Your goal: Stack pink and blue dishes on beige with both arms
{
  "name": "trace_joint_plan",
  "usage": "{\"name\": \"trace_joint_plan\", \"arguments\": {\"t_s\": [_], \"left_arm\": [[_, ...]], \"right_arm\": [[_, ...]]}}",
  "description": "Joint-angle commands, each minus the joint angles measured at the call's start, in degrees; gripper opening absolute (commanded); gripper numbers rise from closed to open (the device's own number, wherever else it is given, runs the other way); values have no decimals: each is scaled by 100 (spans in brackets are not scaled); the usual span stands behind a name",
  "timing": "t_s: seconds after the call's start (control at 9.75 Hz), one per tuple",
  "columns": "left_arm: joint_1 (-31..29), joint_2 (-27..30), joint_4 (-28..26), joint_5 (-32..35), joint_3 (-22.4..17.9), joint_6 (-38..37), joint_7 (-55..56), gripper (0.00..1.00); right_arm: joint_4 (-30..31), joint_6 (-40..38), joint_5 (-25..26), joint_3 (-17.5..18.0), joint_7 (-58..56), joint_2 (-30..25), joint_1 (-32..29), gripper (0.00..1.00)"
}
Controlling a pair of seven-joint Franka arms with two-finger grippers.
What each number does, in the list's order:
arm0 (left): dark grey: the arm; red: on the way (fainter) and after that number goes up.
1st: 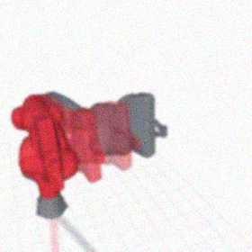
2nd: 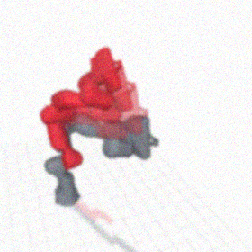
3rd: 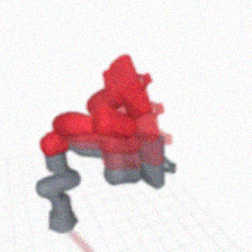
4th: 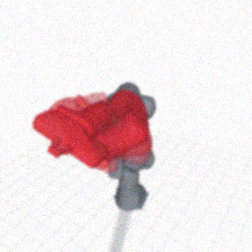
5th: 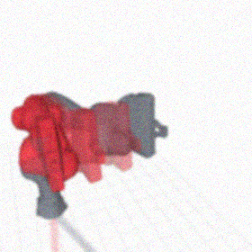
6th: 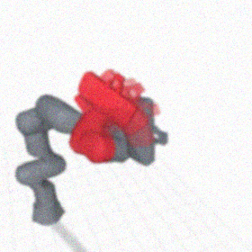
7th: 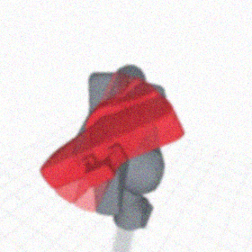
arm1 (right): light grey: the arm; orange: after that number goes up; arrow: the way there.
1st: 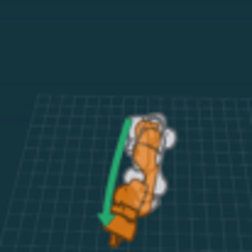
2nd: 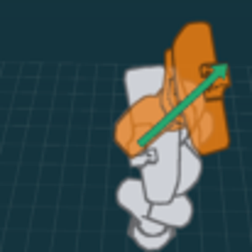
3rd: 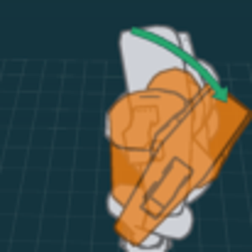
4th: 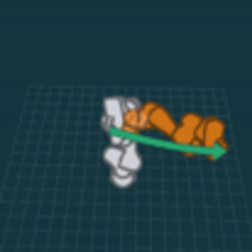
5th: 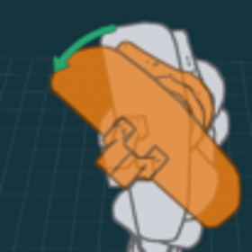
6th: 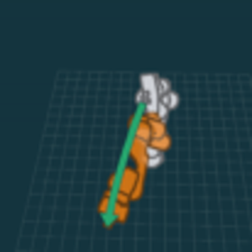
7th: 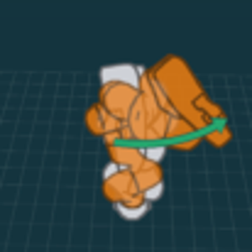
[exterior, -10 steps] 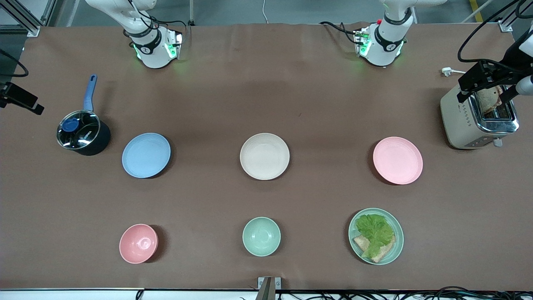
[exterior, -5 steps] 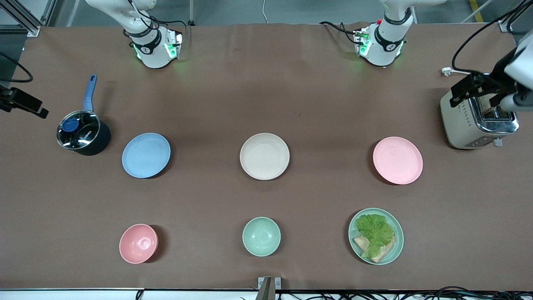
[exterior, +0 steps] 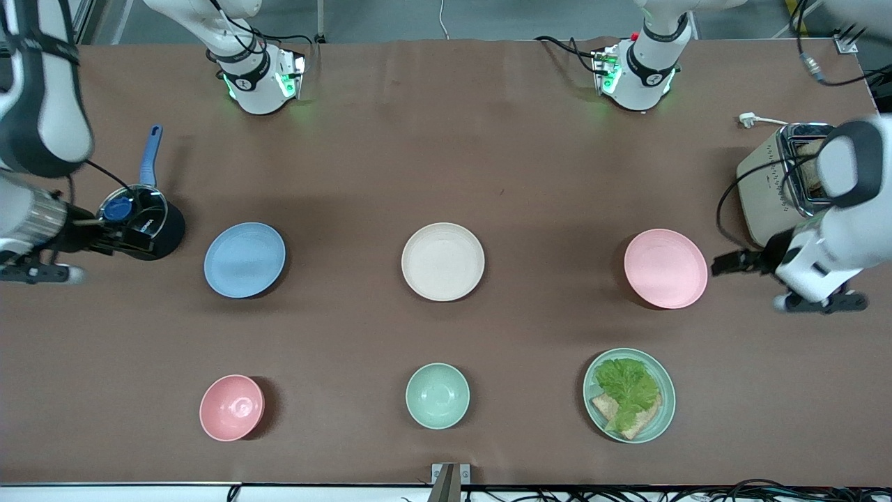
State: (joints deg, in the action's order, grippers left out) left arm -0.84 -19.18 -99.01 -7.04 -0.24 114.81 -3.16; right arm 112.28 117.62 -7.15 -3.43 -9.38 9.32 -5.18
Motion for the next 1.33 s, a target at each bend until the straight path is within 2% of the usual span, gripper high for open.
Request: {"name": "trace_joint_plan", "arguments": {"t_s": [0.0,0.1,0.21,0.41,0.62,0.82,0.92,1.03,1.13,1.23], "left_arm": [[5,-426,-784,-297,-169,987,-777,100],[14,-524,-900,-298,-370,982,-1670,100],[-3,-708,-953,-307,-415,990,-2061,100],[-91,-1016,-936,-341,-442,1139,-2214,100],[-118,-1359,-901,-351,-433,1271,-2443,100],[-118,-1509,-919,-438,-433,1535,-2443,74],[-118,-1562,-927,-621,-433,1535,-2443,44],[-100,-1562,-936,-649,-433,1535,-2391,25],[-100,-1554,-945,-667,-433,1535,-2382,10],[-92,-1519,-945,-667,-433,1527,-2391,1]], "right_arm": [[855,1153,-320,36,-362,338,34,100],[961,1418,-566,36,-746,577,26,100],[1093,1595,-977,36,-1141,745,26,100],[1330,1929,-1786,27,-1959,992,8,99],[1323,1966,-2132,9,-2558,1176,-96,95],[1323,2001,-2141,1,-2657,1195,-123,95],[1323,2010,-2141,-52,-2666,1195,-123,95],[1323,2036,-2141,-78,-2788,1264,-123,95],[1323,2115,-2150,-87,-2902,1326,-158,95],[1323,2159,-2176,-79,-2903,1387,-167,89]]}}
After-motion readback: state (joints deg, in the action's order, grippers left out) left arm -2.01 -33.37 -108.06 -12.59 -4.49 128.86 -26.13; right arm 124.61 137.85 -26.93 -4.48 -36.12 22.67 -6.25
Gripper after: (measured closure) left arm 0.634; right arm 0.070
